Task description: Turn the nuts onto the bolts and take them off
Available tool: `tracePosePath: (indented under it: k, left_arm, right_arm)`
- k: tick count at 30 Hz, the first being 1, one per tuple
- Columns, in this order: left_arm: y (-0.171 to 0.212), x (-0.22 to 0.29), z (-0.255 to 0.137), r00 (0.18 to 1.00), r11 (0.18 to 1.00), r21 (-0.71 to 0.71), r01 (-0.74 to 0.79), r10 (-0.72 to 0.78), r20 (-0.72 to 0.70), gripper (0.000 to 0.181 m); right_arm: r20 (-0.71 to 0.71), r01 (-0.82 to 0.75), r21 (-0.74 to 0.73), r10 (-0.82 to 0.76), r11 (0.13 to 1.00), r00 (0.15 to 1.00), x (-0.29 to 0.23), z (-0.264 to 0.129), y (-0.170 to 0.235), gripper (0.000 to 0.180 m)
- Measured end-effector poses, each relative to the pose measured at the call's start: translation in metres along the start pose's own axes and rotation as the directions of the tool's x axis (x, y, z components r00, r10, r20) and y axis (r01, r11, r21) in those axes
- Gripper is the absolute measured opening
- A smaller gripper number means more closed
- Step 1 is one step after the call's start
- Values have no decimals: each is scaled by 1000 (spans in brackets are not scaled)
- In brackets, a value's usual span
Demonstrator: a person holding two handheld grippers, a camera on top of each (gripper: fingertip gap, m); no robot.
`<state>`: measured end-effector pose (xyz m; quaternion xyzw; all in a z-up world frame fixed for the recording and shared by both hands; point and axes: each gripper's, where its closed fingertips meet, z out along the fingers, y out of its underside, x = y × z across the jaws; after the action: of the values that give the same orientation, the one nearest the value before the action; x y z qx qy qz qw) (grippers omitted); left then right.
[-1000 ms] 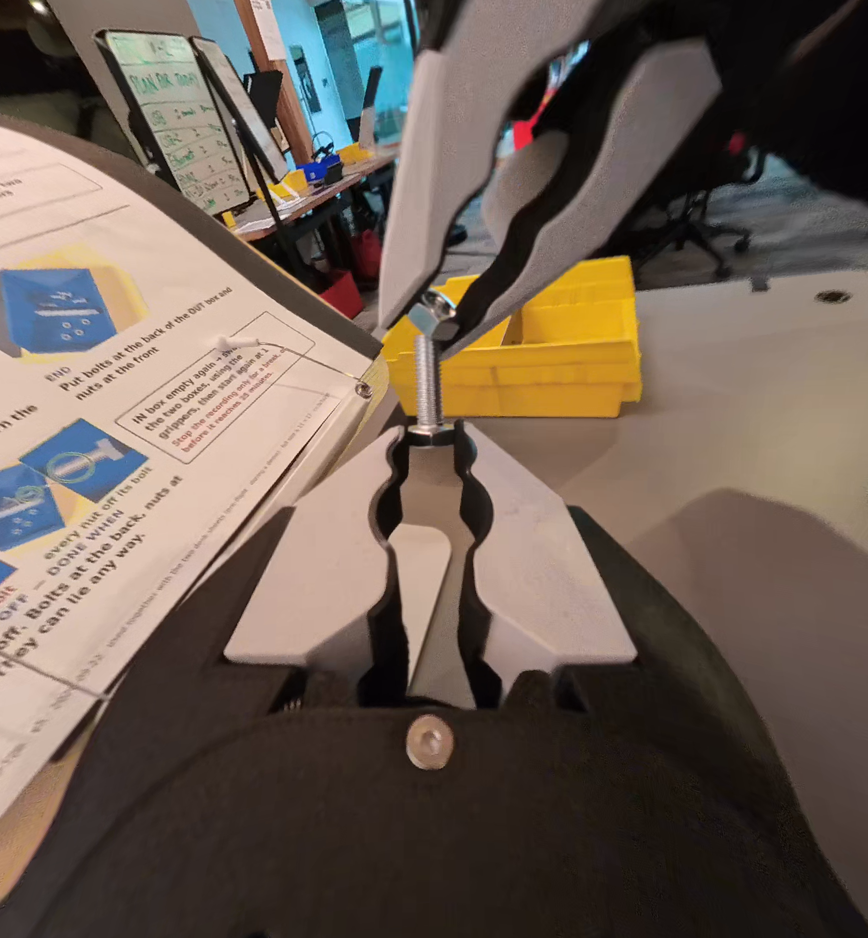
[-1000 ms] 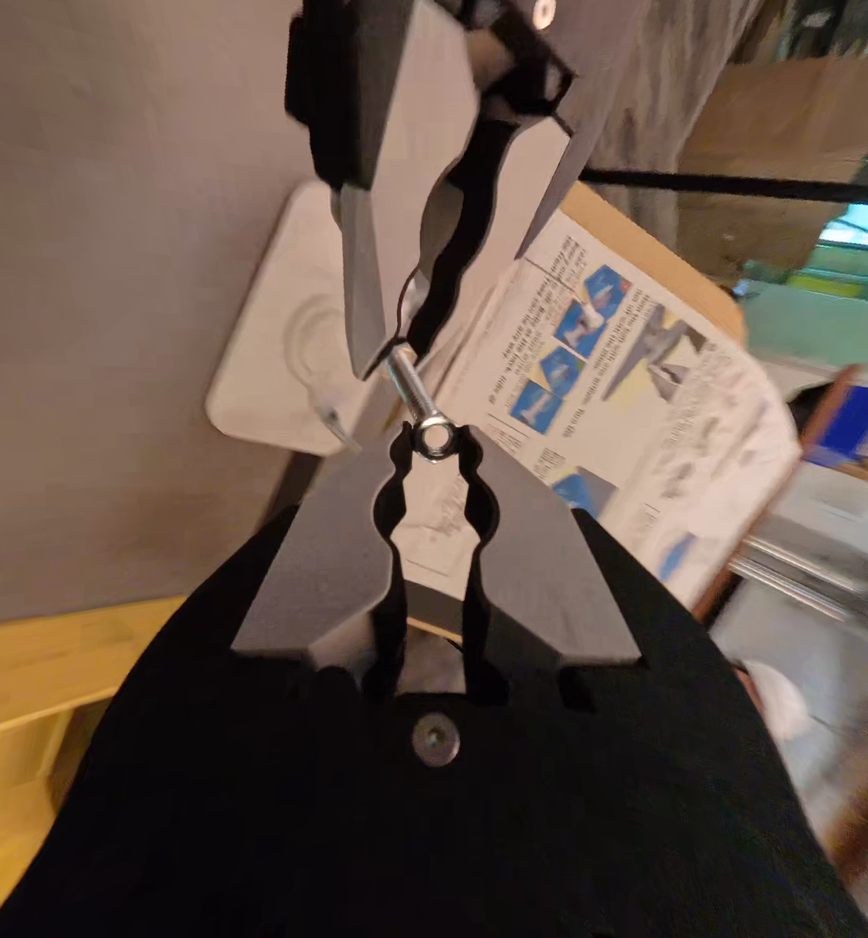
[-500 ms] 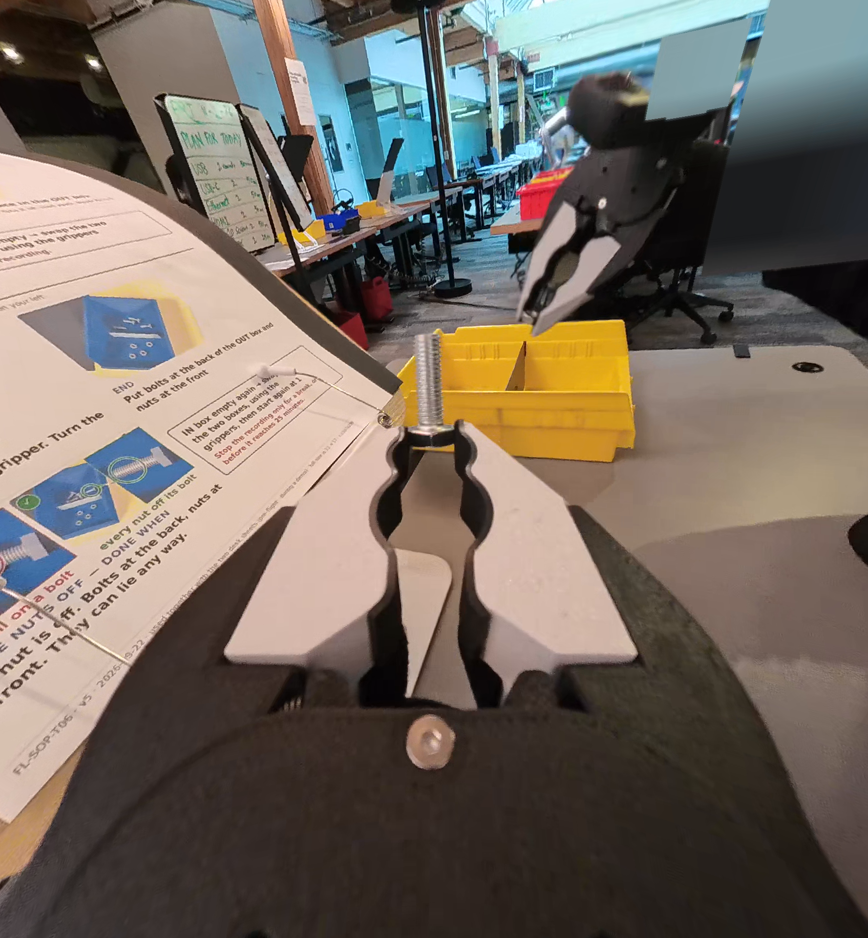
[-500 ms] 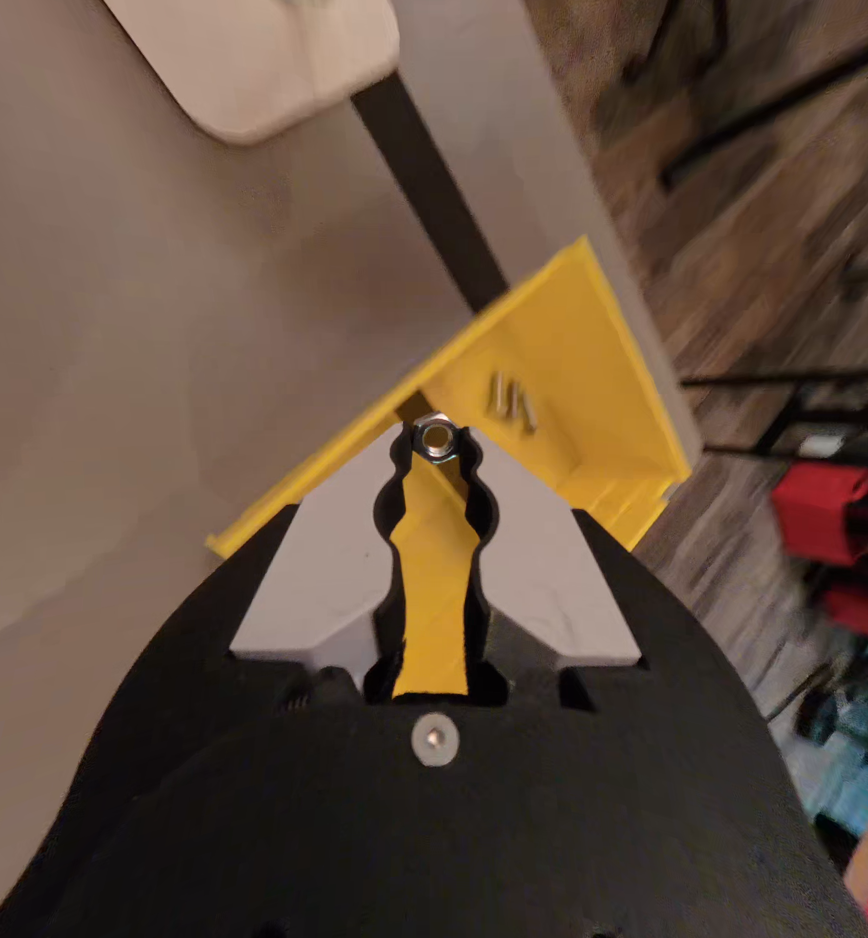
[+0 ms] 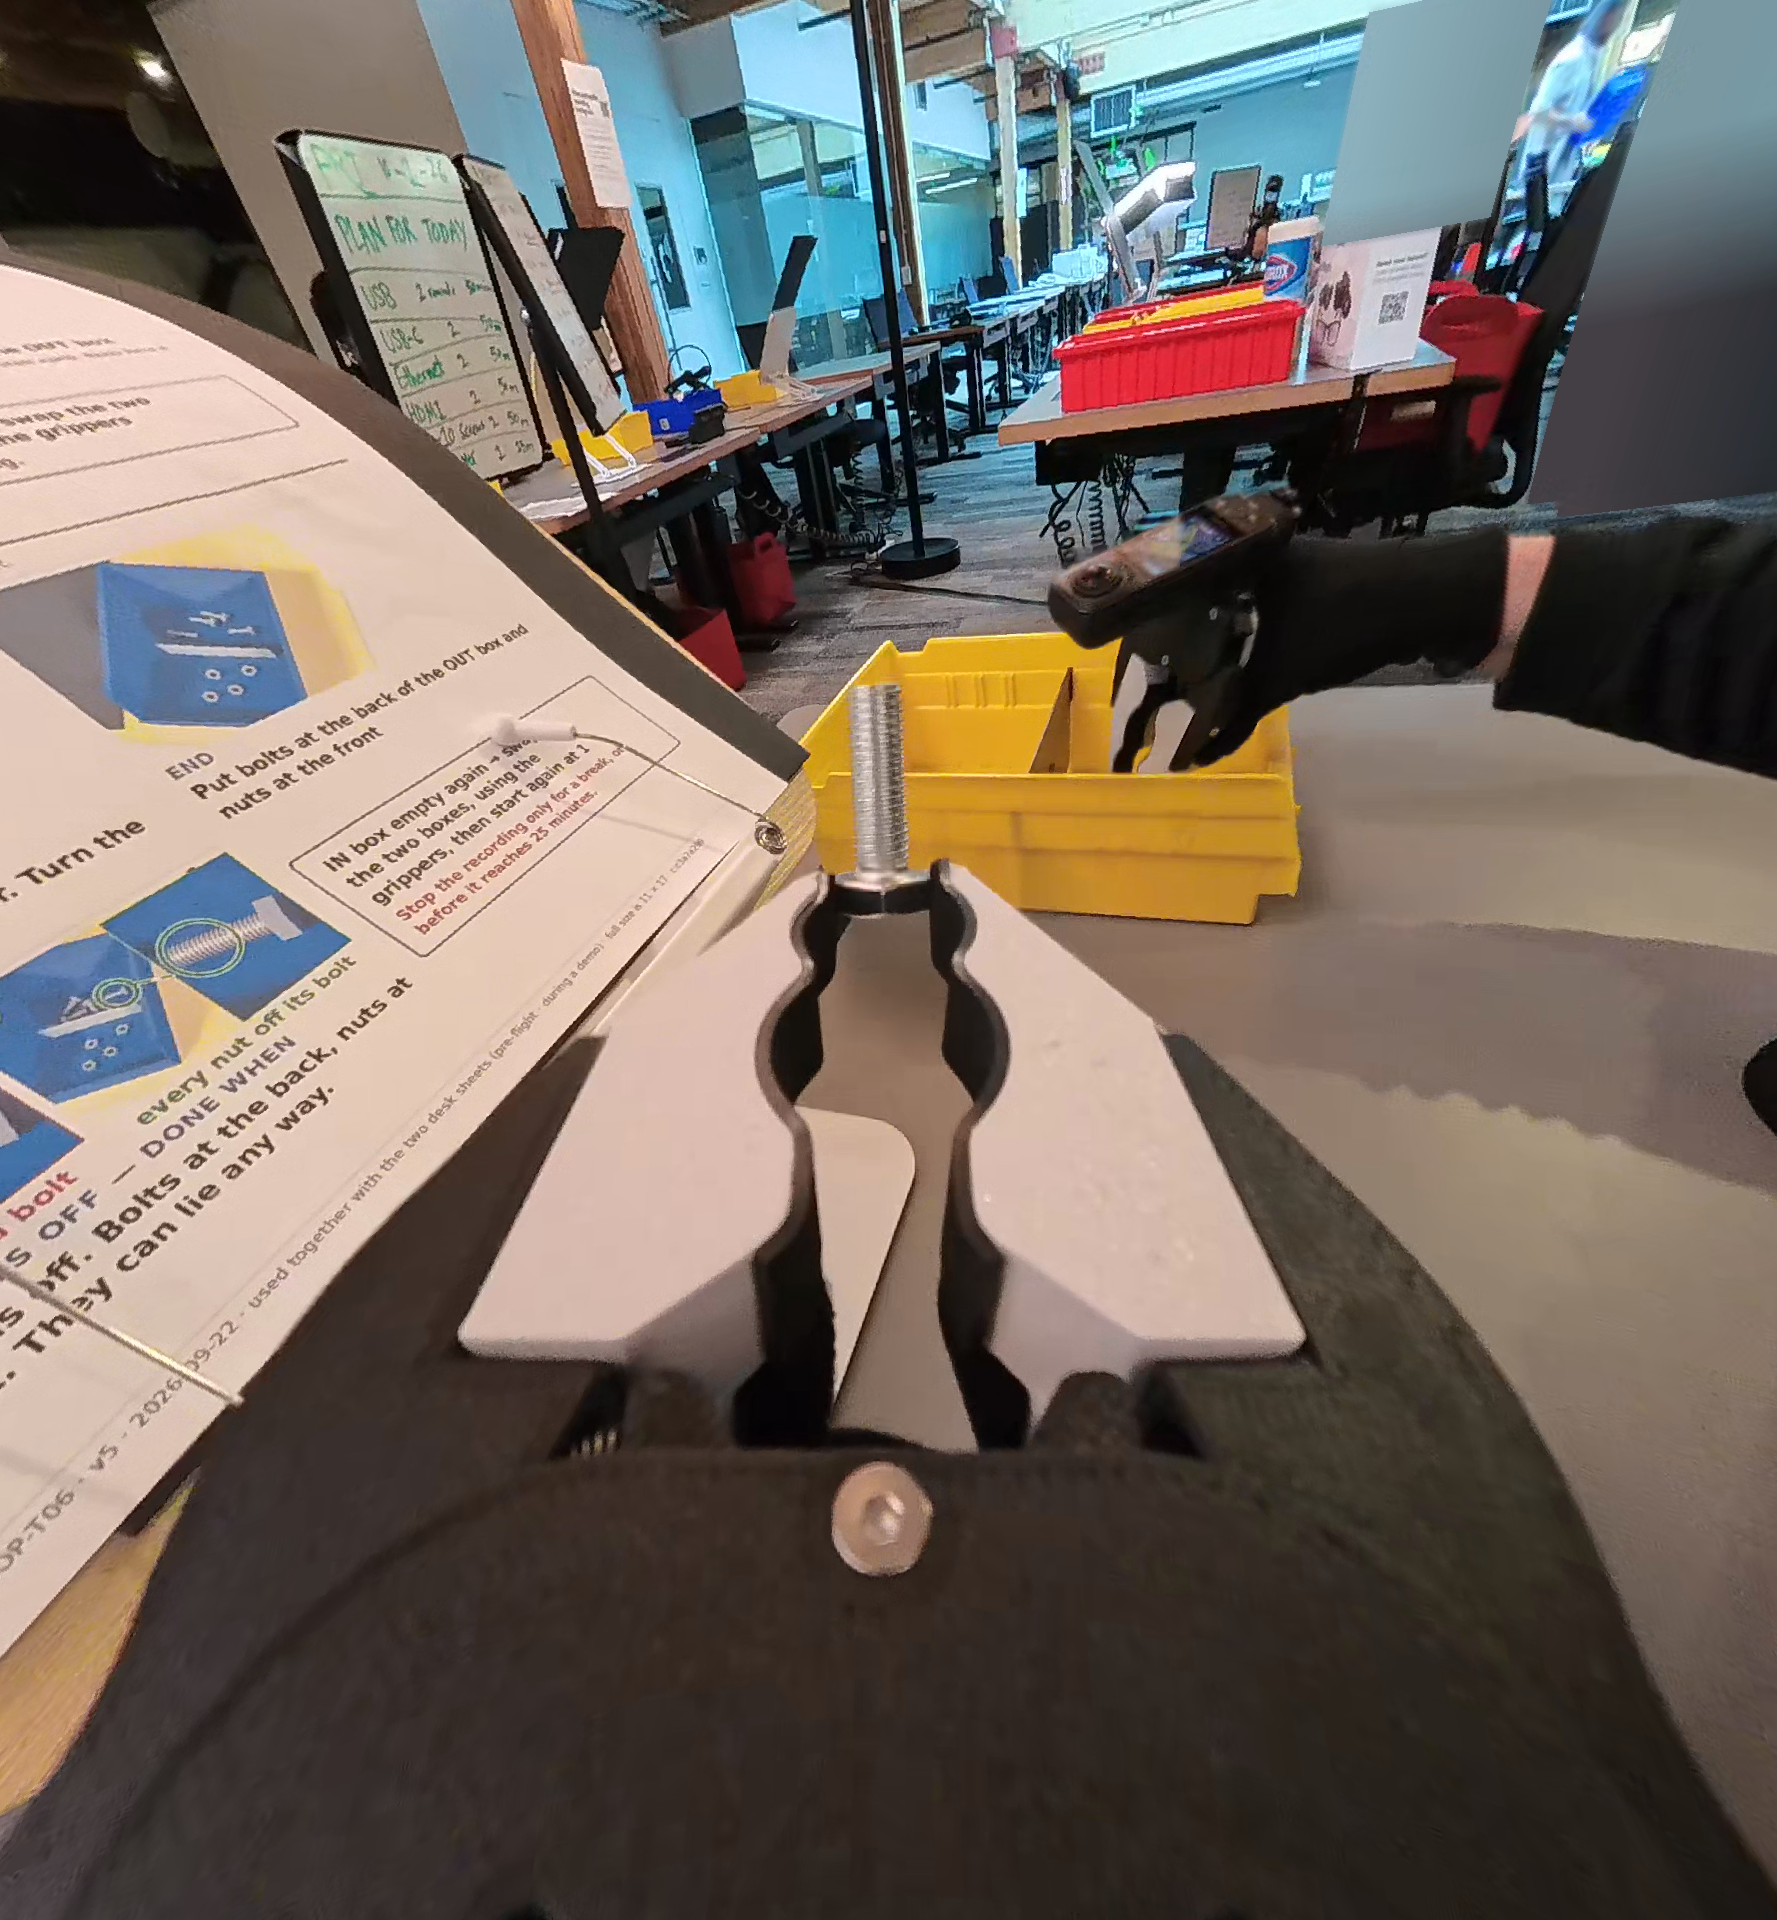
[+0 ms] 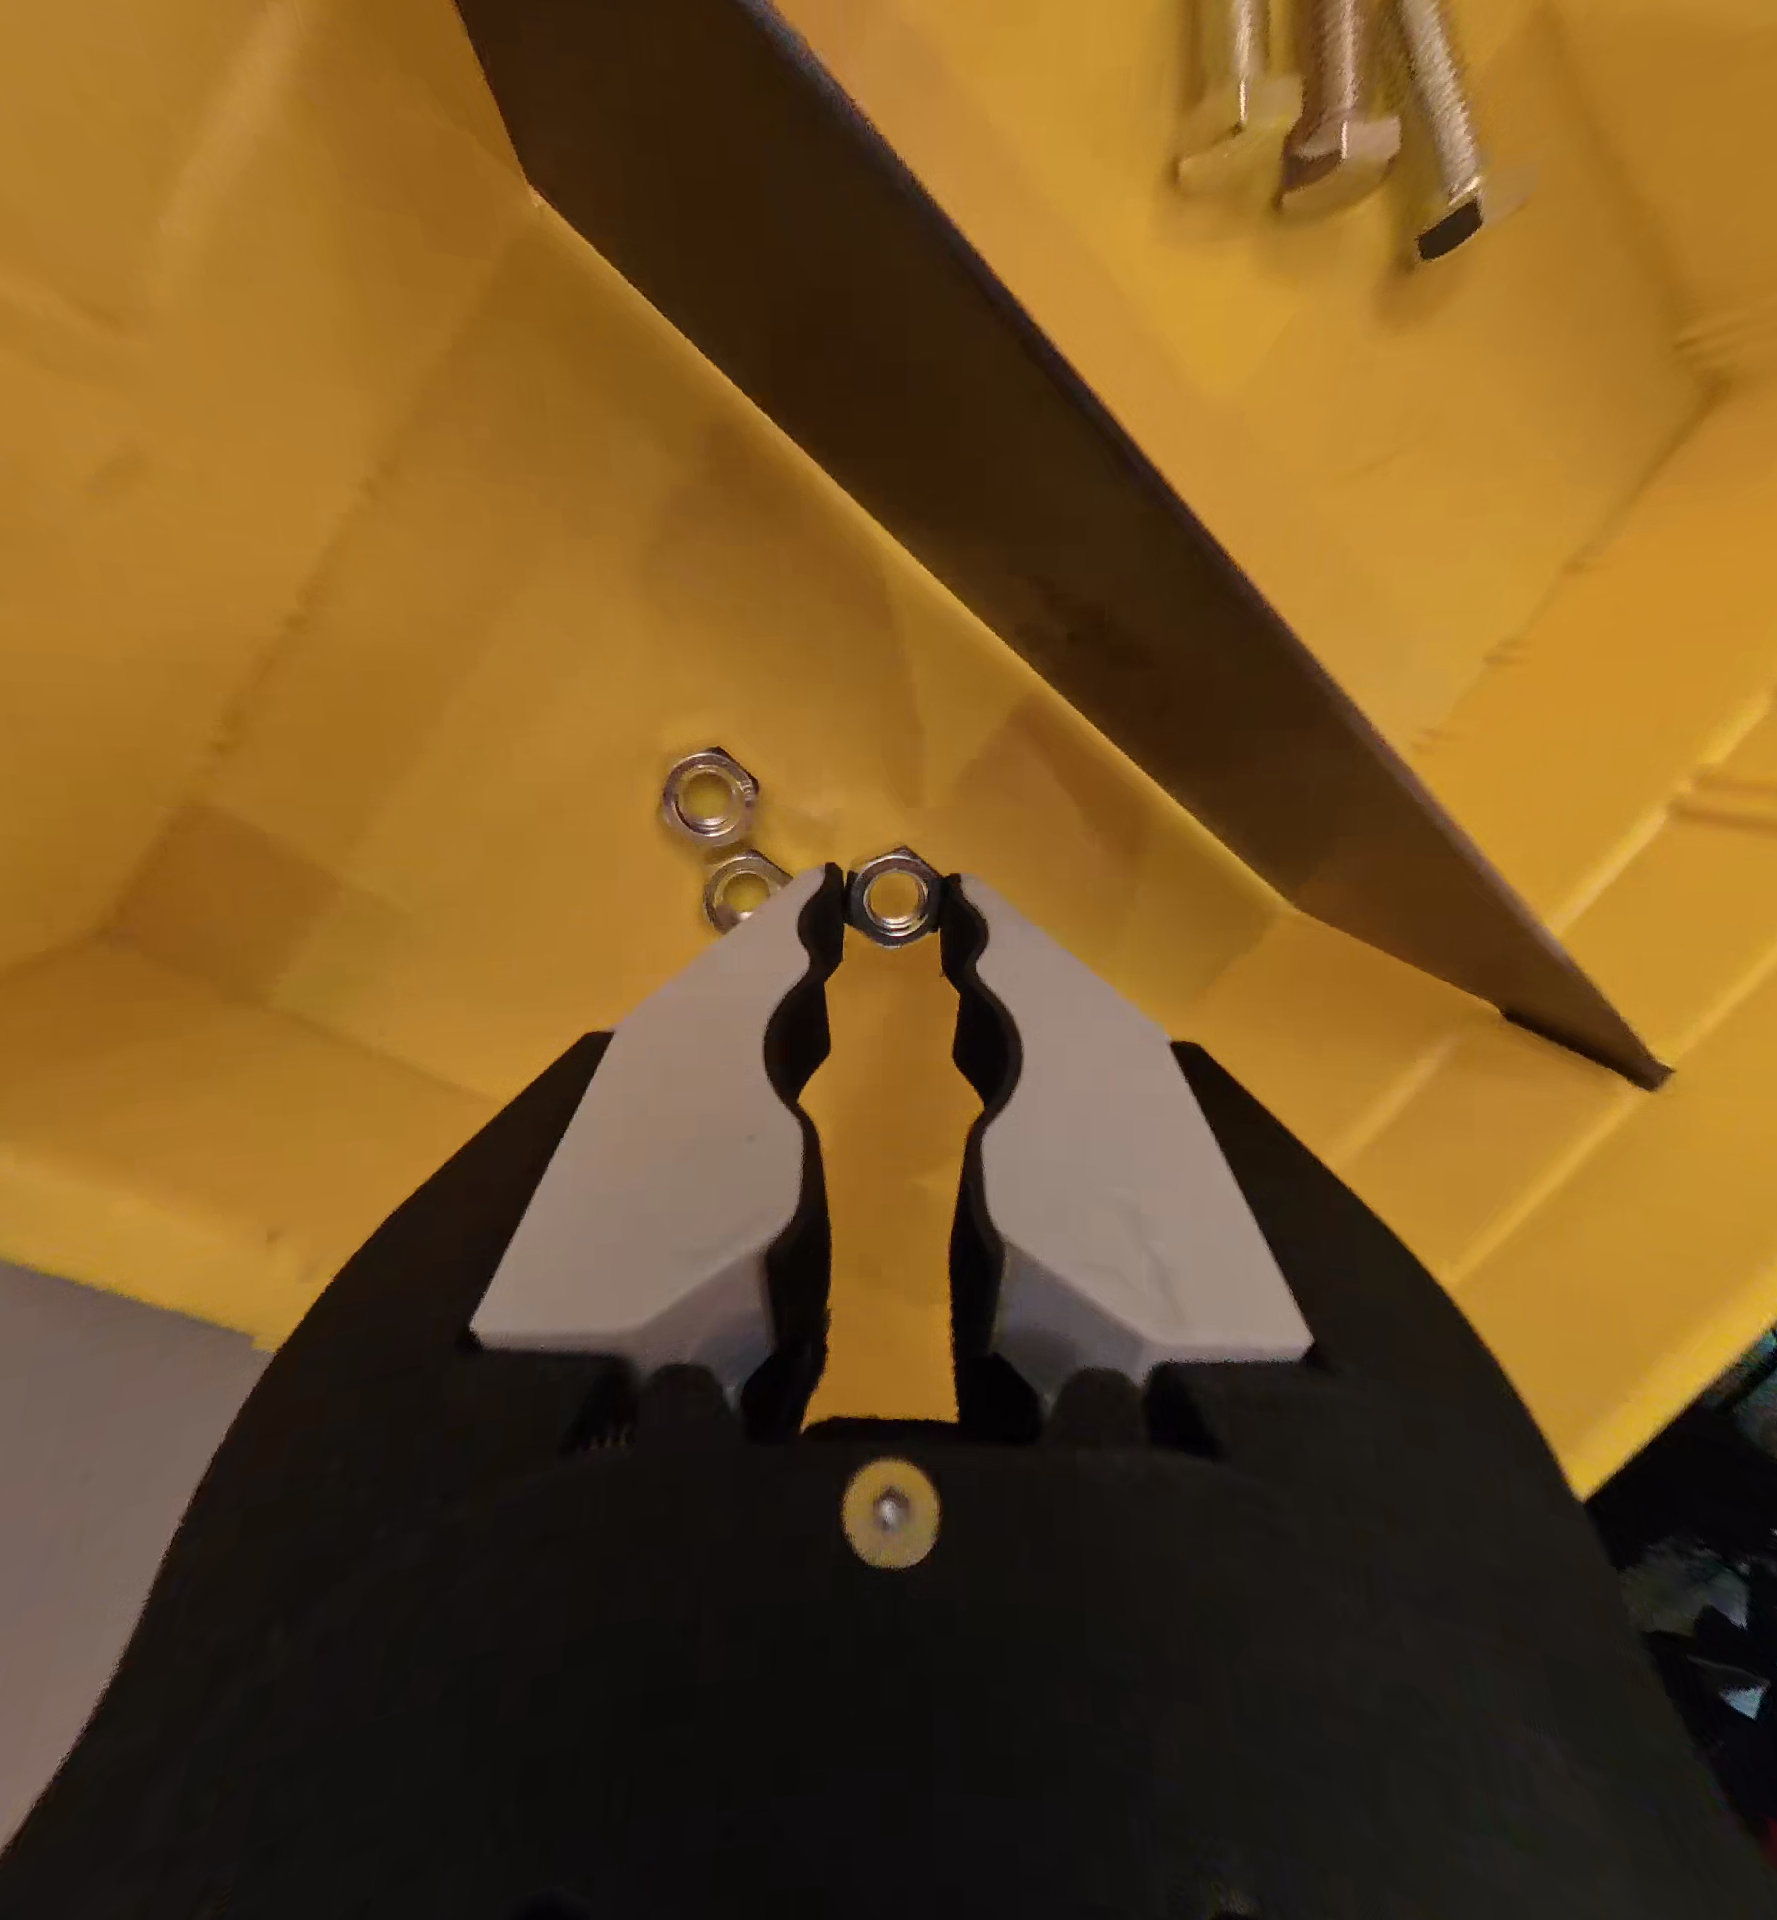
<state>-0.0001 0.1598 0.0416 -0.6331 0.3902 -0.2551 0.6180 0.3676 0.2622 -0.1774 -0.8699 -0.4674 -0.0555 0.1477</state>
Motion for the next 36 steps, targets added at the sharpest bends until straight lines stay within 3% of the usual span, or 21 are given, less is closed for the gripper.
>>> tracePosePath:
  k: [5, 7, 11, 13, 15, 18, 21, 24, 28, 31, 36]
  left_arm:
    - [3, 1, 3, 1000, 1000, -10, 1, -1, -5, 16]
    - [3, 2, 4, 1000, 1000, -9, 0, 0, -6, 16]
    - [1, 5, 5, 1000, 1000, -5, -1, 1, -13, 16]
    - [-1, 7, 6, 1000, 1000, 6, 2, -2, -21, 16]
    - [-5, 12, 8, 999, 1000, 24, 14, -13, -40, 16]
    - [-14, 25, 12, 993, 995, 79, 66, -58, -105, 16]
    - [-21, 36, 15, 982, 986, 122, 111, -90, -165, 16]
    - [-26, 46, 17, 974, 982, 141, 125, -95, -204, 16]
    - [-27, 51, 20, 973, 984, 135, 115, -84, -214, 16]
    - [-27, 56, 22, 970, 984, 134, 113, -80, -229, 16]
    - [-34, 61, 25, 967, 975, 173, 138, -94, -239, 16]
  right_arm:
    - [35, -20, -4, 21, 1000, 999, -1, 5, 0, 17]
    - [3, -19, 3, 19, 1000, 1000, 4, -2, -1, 27]
    - [-44, -12, 86, 15, 996, 999, 4, -42, -18, 26]
    - [-87, 44, 202, -27, 978, 996, -7, -79, -47, 23]
    - [-50, 107, 444, -95, 890, 994, -45, -130, -99, 21]
    - [8, 163, 741, -251, 651, 968, -122, -206, -169, 22]
    - [53, 146, 870, -384, 471, 922, -189, -247, -213, 24]
    - [77, 97, 927, -436, 362, 897, -223, -261, -243, 19]
    - [184, -53, 959, -470, 278, 864, -236, -280, -259, 20]
    - [220, -84, 955, -486, 286, 846, -240, -278, -263, 8]
    - [227, -97, 957, -500, 273, 836, -237, -285, -256, 7]
